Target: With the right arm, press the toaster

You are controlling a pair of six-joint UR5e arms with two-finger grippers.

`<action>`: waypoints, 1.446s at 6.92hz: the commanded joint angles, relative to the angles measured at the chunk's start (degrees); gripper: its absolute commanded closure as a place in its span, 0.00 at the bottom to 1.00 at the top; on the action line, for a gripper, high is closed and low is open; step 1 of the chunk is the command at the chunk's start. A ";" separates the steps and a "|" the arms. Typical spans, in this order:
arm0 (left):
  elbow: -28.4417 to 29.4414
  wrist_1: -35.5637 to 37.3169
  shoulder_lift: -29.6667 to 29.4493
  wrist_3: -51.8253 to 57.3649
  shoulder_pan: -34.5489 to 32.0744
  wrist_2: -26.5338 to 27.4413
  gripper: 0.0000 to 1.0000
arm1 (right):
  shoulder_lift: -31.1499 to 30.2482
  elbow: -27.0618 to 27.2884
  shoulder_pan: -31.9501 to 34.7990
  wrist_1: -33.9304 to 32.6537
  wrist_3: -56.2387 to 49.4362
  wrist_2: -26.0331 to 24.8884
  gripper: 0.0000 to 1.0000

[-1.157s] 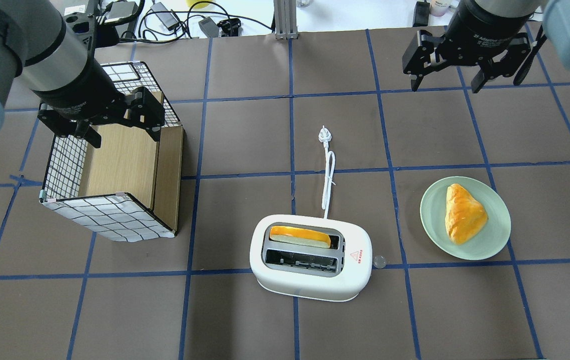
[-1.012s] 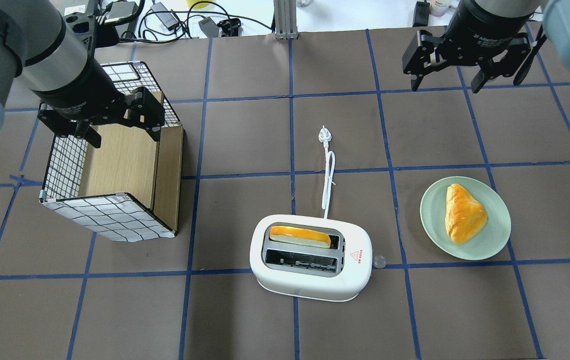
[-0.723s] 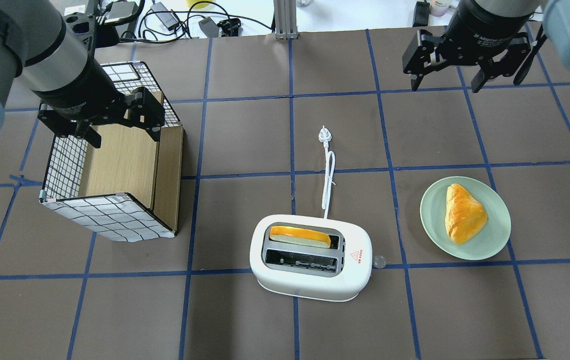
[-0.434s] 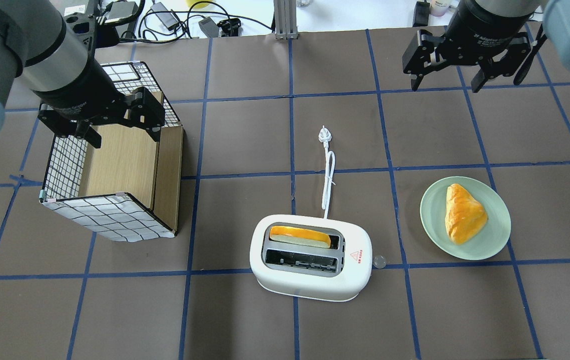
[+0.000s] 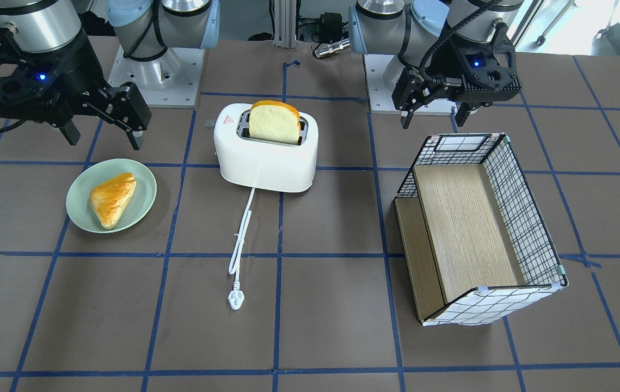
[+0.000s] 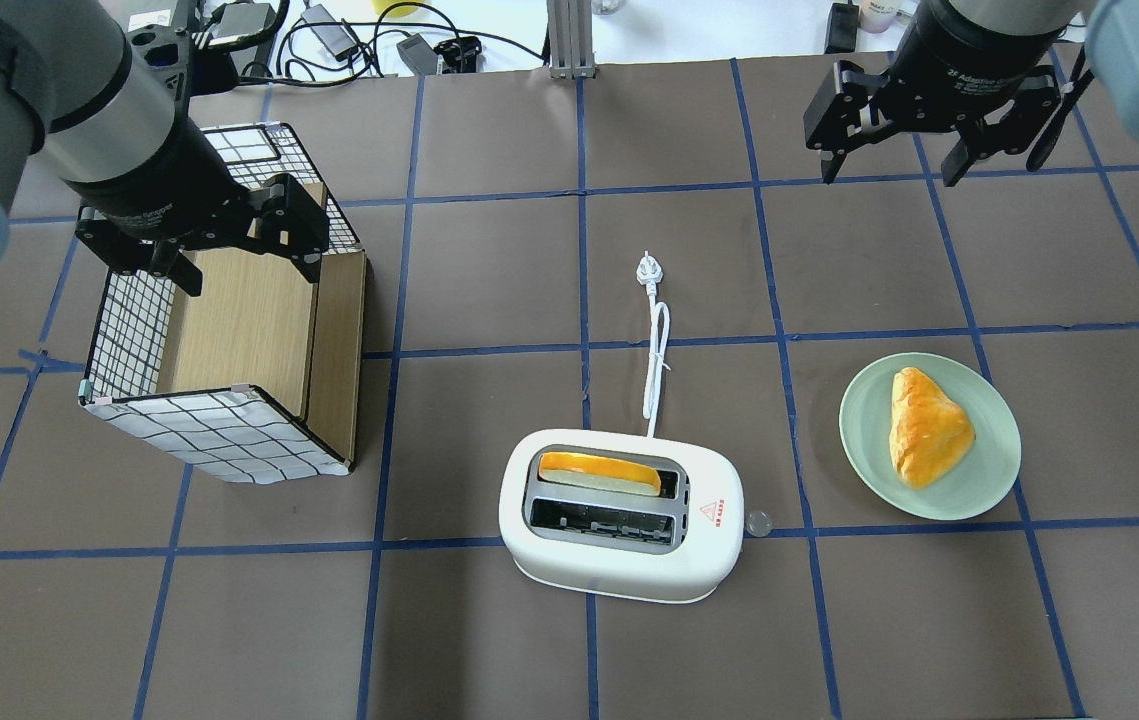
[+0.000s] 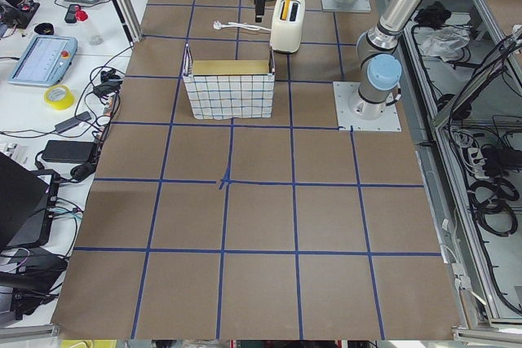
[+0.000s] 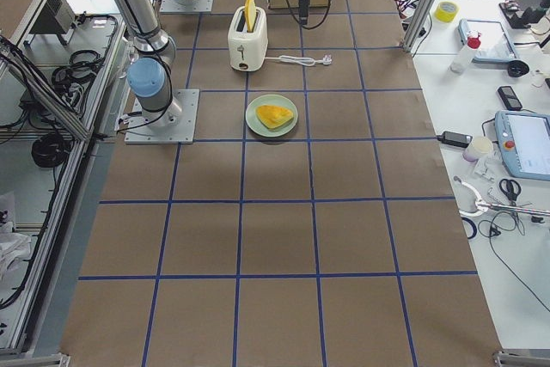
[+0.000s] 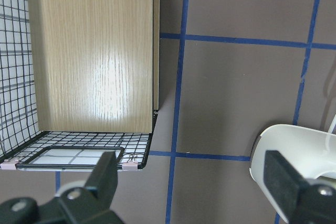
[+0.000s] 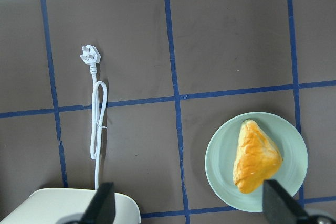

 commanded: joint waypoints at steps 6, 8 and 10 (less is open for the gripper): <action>-0.07 0.00 0.04 0.00 0.00 0.00 0.00 | -12.48 8.33 -0.25 15.58 0.74 -0.05 1.00; 0.01 0.00 0.04 0.00 0.00 0.00 0.00 | -13.72 11.86 -0.25 14.71 1.01 0.83 1.00; 0.01 0.00 0.04 0.00 0.00 0.00 0.00 | -13.81 15.63 -0.43 14.70 1.01 2.57 1.00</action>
